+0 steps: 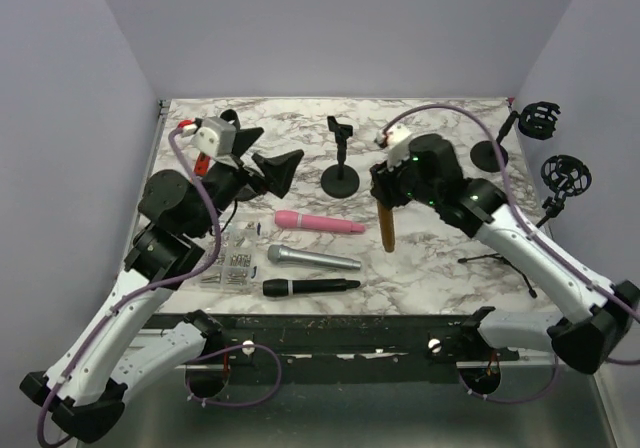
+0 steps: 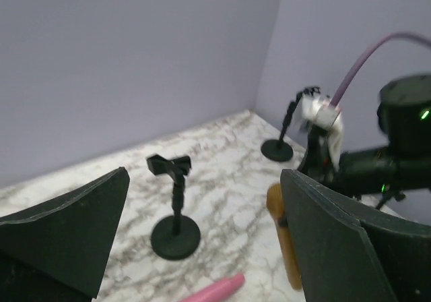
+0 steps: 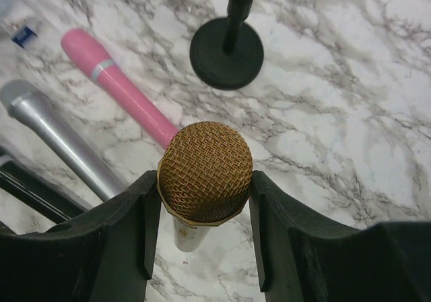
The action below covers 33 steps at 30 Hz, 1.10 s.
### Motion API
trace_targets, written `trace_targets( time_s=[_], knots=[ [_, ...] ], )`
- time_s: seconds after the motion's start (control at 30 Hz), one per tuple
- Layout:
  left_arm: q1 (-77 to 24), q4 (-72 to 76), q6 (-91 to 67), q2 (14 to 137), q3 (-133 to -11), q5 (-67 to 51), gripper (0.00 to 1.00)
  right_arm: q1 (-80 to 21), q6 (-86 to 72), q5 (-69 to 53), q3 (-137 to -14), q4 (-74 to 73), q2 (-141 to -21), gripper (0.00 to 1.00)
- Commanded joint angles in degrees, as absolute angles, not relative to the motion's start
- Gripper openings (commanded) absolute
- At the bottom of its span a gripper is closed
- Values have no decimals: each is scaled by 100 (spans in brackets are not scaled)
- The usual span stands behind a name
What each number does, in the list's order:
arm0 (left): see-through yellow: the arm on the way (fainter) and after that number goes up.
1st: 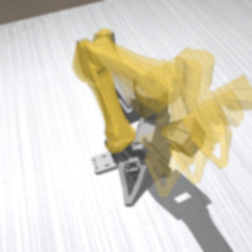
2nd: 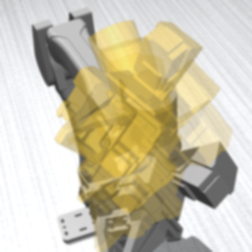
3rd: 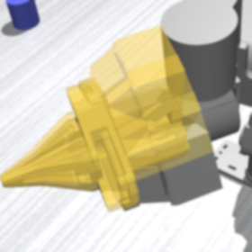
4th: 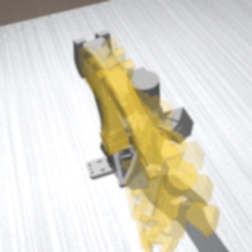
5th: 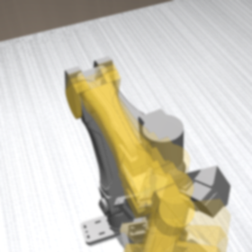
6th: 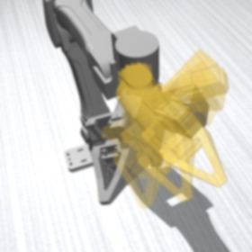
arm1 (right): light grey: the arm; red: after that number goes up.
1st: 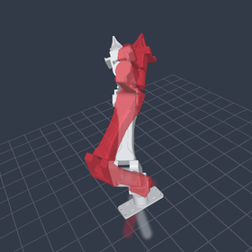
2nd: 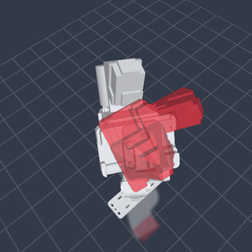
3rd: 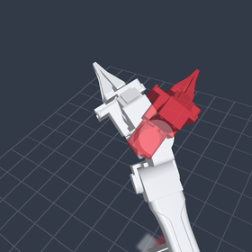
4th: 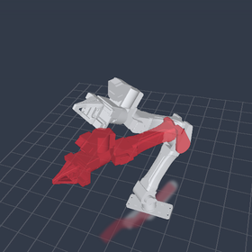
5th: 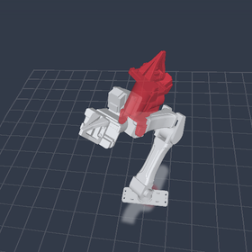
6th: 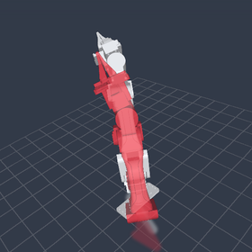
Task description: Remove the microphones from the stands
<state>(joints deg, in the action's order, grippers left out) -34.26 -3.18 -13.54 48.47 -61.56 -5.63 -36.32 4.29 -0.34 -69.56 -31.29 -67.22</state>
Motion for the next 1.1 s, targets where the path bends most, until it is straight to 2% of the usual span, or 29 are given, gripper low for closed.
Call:
trace_targets(
  time_s=[0.0,0.27,0.6,1.07],
  knots=[
    [-3436,731,-480,4102,-5642,502,98,-4529,743,1703,-6934,-3577,-7520,1],
    [-3446,1278,262,3086,-4610,1169,99,-5610,1097,2275,-7244,-3309,-9050,1],
    [-3453,1128,295,2889,-4693,991,99,-6216,1739,2219,-8485,-3247,-11092,1],
    [-3454,1151,404,2801,-4676,1063,99,-6588,2565,2471,-9772,-3278,-12569,3]
  ],
)
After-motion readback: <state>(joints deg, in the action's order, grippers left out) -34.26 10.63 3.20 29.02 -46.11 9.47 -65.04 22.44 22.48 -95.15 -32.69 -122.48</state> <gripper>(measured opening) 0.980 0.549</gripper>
